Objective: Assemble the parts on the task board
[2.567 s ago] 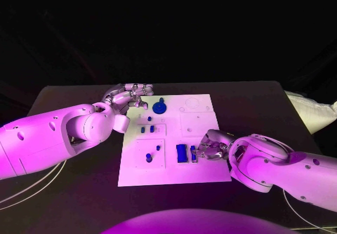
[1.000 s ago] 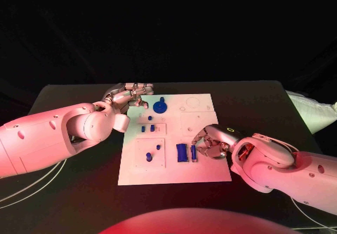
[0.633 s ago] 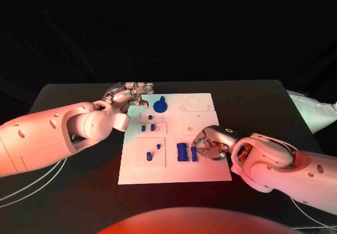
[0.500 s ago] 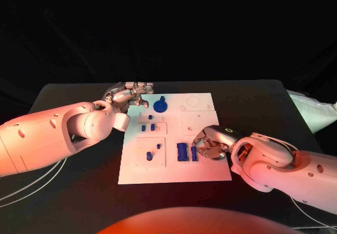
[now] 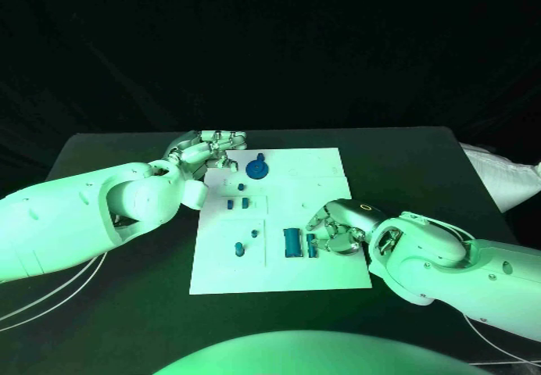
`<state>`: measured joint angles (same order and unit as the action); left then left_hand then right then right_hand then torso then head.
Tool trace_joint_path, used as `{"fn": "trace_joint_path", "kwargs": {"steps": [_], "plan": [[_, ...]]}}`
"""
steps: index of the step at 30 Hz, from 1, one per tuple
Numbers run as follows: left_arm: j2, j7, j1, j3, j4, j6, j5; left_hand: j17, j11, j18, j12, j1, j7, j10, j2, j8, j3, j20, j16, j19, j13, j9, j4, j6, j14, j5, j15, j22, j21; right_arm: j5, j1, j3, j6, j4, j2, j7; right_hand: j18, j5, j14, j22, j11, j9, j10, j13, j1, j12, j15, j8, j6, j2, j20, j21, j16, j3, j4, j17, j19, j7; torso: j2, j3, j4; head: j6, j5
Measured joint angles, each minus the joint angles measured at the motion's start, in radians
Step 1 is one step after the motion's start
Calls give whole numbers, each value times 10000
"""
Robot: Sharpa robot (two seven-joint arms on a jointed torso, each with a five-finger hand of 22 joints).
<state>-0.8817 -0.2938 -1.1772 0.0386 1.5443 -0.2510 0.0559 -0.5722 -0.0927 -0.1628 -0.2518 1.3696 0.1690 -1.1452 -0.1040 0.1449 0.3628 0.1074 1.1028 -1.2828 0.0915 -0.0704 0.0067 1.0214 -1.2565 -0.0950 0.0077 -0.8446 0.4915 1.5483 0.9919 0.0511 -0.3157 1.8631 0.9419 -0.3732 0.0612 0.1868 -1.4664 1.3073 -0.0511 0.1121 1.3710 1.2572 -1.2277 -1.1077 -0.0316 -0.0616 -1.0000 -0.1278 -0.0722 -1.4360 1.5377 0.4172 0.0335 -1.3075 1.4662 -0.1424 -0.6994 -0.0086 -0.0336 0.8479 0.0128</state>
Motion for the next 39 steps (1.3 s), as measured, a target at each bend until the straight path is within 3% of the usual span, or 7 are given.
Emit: {"fn": "trace_joint_path", "kwargs": {"steps": [6, 12, 28, 34, 37, 39], "plan": [[-4, 9, 0, 0, -2, 0, -5, 1, 0, 1, 0, 0, 2, 0, 0, 4, 0, 0, 0, 0, 0, 0, 0, -2, 0, 0, 0, 0, 0, 40, -47, -2, -222, -136, -127, 4, 0, -810, -1, 5, -36, -172, -35, -93, 0, 50, 32, 0, 142, 0, 0, 0, 0, -345, -75, 0, 0, -39, 0, 0, 5, 1, 14], [-6, 20, 0, 0, -2, 1, -9, 24, 0, 0, 0, 0, 36, 0, 0, 51, 0, 0, 0, 0, 0, 0, 0, -37, 0, 0, 0, -1, 0, 95, -85, -2, -380, -264, -210, 7, 0, -1179, -1, 8, -36, -245, -35, -102, -86, 50, 32, 0, 142, 86, 1, 0, 0, -531, -105, 1, 0, -39, -1, 1, 4, 14, 29], [-8, 49, 0, 0, -3, 6, -18, 23, 0, 0, 0, 0, 36, 0, 0, 51, 0, 0, 0, 0, -1, 0, 0, -36, 0, 0, 1, -1, 0, 172, -135, -4, -454, -484, -294, 60, 0, -1349, -2, 6, -36, -273, -33, 6, -265, -130, 32, -105, -198, 265, 1, 0, -1, -755, -51, 2, 0, 47, -1, 8, 0, 50, 53], [-2, 54, 1, 0, -35, 7, -23, 23, 0, 0, 0, 0, 36, 0, 0, 51, 1, 0, 0, 0, -2, 0, 0, -36, 1, 0, 1, -1, 0, 16, -155, -7, -889, -284, -117, 303, 0, -1348, -2, 5, 2, -335, 5, 27, -250, -131, 31, -105, -228, 249, 2, 0, -1, -1111, -185, 1, 0, 76, 17, 1, -12, -6, 58], [21, 54, 6, 0, -91, 7, -24, 39, 0, 0, 0, 0, 35, 0, 0, 51, 1, 0, 0, 0, -1, 0, 1, -36, 1, 0, 1, 1, 0, -541, -11, -31, -1259, -139, 83, 639, 0, -1348, -2, 5, 29, -388, -23, -26, -159, -131, 31, -105, -228, 158, 2, 83, -47, -1335, -294, -6, 0, 76, 50, -9, -12, -73, 31], [46, 47, 20, 0, -136, 6, -22, 84, 0, 0, 0, 0, 36, -1, 0, 51, -8, 0, 0, 0, -2, 0, 9, -36, 1, 0, 1, 12, 1, -1220, 224, -57, -1464, -157, 181, 926, 0, -1251, -2, -117, 16, -417, -200, -188, -159, 108, 31, -63, -172, 158, -38, 269, -206, -1455, -337, -6, -40, 23, 94, -27, -13, -129, 13]]}}
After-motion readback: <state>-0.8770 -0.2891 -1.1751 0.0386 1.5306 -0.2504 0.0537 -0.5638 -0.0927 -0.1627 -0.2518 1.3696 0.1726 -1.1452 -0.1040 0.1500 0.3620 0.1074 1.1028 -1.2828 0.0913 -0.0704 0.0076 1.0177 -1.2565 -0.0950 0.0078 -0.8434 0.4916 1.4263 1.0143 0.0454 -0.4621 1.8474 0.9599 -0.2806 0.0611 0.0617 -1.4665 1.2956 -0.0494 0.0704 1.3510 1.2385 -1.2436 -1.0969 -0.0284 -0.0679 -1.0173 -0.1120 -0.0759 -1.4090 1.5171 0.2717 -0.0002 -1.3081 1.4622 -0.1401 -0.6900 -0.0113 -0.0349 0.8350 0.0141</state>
